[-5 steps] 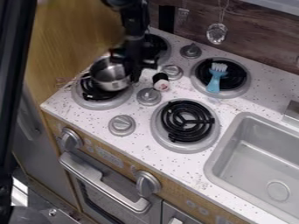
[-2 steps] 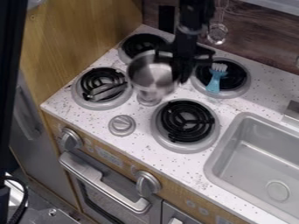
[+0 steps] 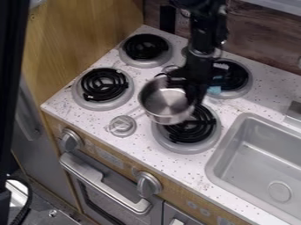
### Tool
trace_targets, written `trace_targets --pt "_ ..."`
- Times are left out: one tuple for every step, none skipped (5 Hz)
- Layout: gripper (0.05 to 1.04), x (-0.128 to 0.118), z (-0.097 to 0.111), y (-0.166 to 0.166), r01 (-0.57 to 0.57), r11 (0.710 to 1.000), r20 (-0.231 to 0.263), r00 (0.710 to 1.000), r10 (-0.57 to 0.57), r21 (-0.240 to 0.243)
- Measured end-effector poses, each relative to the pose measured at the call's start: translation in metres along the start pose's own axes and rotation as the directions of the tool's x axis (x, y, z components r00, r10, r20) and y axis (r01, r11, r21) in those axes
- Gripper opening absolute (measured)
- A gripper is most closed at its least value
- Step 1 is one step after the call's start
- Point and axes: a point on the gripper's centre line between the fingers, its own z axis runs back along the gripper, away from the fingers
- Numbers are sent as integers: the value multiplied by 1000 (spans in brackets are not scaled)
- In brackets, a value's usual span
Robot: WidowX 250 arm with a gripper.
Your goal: Moves the silver pot to the bottom right burner
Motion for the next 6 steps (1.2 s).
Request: trace_targets --pt "70 -9 -23 -23 54 998 -31 998 -53 22" --pt "70 -6 -36 -37 72 997 -33 997 -71 24" --pt "86 -4 -41 -41 70 997 -30 997 -69 26" --pt "231 -1 -41 -42 35 999 -17 999 -35 21" --pt "491 2 -30 -35 20 998 3 1000 -20 64" --pt "806 7 8 -36 18 1000 82 996 -16 -14"
